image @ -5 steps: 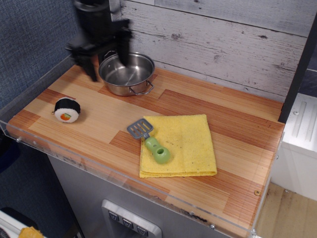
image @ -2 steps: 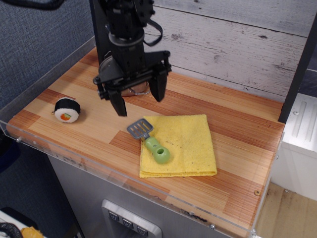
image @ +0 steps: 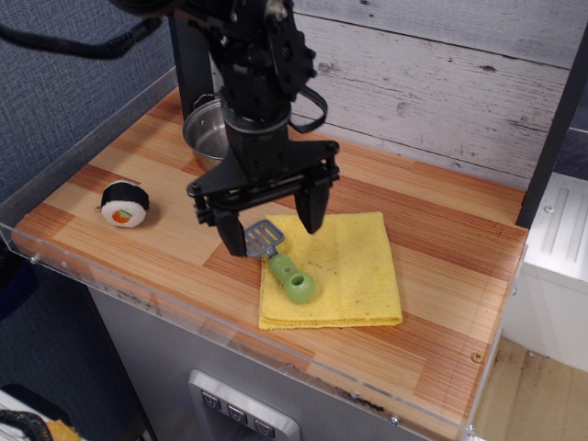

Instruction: Move the green object away from yellow cloth.

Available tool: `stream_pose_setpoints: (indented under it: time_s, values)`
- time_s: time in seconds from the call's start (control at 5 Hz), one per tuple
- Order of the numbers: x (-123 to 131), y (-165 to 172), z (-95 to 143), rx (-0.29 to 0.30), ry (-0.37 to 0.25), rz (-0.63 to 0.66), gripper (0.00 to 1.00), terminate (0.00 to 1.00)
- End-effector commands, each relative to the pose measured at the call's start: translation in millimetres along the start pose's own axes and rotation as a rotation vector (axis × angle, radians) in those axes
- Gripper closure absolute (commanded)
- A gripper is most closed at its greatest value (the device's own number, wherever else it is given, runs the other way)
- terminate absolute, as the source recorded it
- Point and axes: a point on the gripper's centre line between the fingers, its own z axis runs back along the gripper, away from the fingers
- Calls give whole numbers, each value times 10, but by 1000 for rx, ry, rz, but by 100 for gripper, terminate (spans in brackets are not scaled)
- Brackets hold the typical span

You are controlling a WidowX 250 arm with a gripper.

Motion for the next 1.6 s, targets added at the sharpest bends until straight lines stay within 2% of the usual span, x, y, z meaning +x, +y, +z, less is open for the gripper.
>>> stream_pose_setpoints:
  time_s: [0.0, 0.8, 1.0, 1.4]
  values:
    - [-250, 34, -95, -8, 0, -63, 0, 0]
    - [-228, -121, -292, 19, 21, -70, 0, 0]
    - [-227, -111, -294, 37, 6, -71, 100, 0]
    - [-263, -105, -288, 34, 6, -82, 100, 0]
